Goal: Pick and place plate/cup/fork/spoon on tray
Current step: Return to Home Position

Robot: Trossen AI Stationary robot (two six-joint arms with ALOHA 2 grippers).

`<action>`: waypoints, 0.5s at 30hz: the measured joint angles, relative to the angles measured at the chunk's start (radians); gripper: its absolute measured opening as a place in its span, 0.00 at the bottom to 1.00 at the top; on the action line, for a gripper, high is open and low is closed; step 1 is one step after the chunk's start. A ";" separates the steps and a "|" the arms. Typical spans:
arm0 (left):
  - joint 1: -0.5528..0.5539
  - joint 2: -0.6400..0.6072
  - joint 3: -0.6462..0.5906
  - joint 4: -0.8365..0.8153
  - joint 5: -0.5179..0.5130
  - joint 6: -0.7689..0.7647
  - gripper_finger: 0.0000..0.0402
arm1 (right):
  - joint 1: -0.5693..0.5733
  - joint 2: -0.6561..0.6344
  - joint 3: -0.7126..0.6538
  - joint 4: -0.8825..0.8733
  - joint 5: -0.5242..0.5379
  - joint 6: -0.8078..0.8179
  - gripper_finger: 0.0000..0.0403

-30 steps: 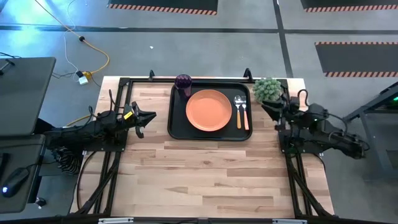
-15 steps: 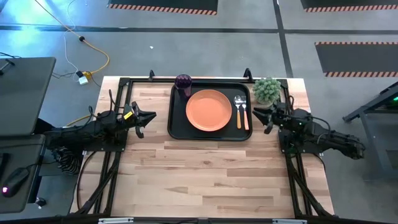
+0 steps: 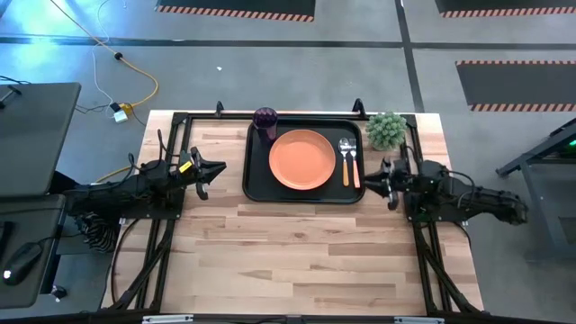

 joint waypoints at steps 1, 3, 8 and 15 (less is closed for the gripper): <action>0.000 0.000 0.000 0.000 0.000 0.000 0.09 | 0.019 0.000 0.000 0.000 -0.004 0.008 0.26; 0.000 0.000 0.000 0.000 0.000 0.000 0.09 | 0.066 0.000 0.000 0.000 -0.007 0.012 0.26; 0.000 0.000 0.000 0.000 0.000 0.000 0.09 | 0.192 0.000 -0.002 0.003 0.013 0.010 0.26; 0.000 0.000 0.000 0.000 0.000 0.000 0.09 | 0.297 0.001 -0.009 -0.004 0.171 -0.020 0.26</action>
